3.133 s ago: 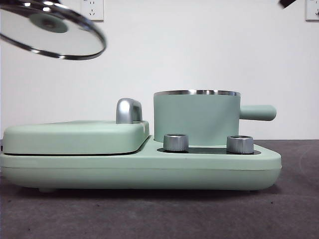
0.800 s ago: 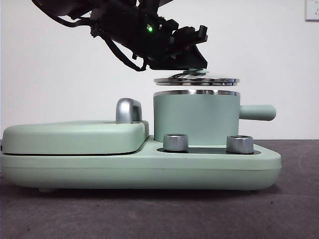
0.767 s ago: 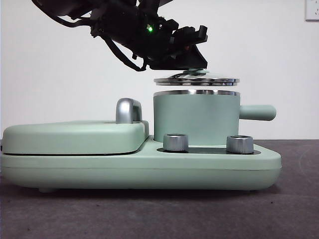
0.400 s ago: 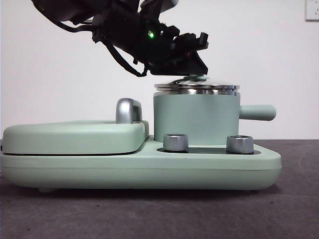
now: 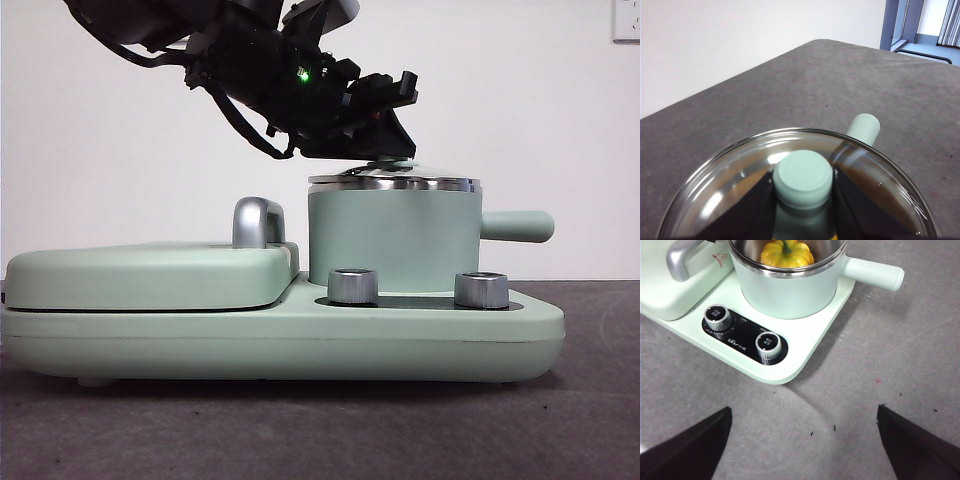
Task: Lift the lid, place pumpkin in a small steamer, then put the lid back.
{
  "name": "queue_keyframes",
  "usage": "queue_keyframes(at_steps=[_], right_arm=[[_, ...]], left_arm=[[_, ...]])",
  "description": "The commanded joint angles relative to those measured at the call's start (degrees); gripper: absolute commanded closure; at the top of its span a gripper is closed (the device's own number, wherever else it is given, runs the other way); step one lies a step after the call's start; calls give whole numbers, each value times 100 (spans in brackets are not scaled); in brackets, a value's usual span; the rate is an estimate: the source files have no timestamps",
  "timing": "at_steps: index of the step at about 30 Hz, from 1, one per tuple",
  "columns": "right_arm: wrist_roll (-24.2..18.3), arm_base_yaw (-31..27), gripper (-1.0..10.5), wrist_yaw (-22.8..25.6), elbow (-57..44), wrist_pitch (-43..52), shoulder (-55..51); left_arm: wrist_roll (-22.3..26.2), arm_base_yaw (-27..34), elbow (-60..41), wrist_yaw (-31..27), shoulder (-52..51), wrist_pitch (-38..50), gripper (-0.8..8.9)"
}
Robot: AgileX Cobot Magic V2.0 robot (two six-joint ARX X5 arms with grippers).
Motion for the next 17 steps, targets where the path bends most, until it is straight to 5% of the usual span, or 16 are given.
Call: queue_keyframes(at_steps=[1,9,17], right_arm=[[-4,26,500,28,15,31,17],[-4,26,500,138,15,28,17],[-4,26,500,136,15,26,17]], left_arm=[[-133,-37,149,31,70,35,806],[-452,-37,192,31,70,-127,806],[-229,-35,435,28,70,-490,806]])
